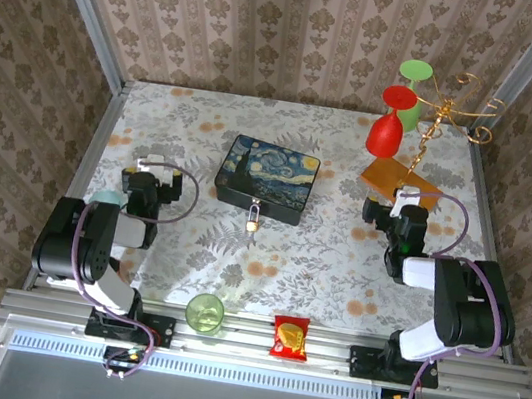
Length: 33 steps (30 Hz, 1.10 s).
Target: Unlock a padlock with a key
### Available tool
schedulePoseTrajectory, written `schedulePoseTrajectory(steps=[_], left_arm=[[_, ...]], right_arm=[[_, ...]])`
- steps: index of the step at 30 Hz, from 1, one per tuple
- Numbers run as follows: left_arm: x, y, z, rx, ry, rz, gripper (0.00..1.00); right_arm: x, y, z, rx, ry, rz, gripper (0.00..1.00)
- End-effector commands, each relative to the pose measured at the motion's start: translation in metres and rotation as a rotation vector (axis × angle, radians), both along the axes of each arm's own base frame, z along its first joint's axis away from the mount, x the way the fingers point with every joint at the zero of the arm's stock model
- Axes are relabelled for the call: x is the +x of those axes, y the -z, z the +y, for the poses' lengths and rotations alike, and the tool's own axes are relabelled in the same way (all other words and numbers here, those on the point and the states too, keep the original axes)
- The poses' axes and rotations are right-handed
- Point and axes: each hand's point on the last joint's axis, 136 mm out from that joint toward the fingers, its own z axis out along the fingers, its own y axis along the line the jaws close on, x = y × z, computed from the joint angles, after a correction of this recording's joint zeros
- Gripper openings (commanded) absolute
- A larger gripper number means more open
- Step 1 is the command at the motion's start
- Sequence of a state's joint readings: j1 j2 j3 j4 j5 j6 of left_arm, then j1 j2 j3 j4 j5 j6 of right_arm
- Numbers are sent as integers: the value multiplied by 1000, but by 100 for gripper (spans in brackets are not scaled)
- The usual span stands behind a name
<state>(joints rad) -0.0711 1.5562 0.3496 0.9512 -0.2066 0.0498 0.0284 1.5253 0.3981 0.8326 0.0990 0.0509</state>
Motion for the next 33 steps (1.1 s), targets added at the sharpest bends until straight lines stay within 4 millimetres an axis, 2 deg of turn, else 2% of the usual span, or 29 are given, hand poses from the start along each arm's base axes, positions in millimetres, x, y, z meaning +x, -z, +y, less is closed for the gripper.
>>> schedulePoseTrajectory(steps=[1,26,30,33], left_arm=[[6,-10,1,18,0,-37,100],[7,-10,7,-20,-9,-31,100],[0,-24,11,-20,-33,-67,100],[-5,-47,7,8,-30,-70,100]], right_arm=[[5,-6,2,-16,-20,-21,100],[5,-6,2,-5,-26,-19,100],[7,-14,5,-8,-45,-7,100],[2,-27,6,-17,-35,29,100]])
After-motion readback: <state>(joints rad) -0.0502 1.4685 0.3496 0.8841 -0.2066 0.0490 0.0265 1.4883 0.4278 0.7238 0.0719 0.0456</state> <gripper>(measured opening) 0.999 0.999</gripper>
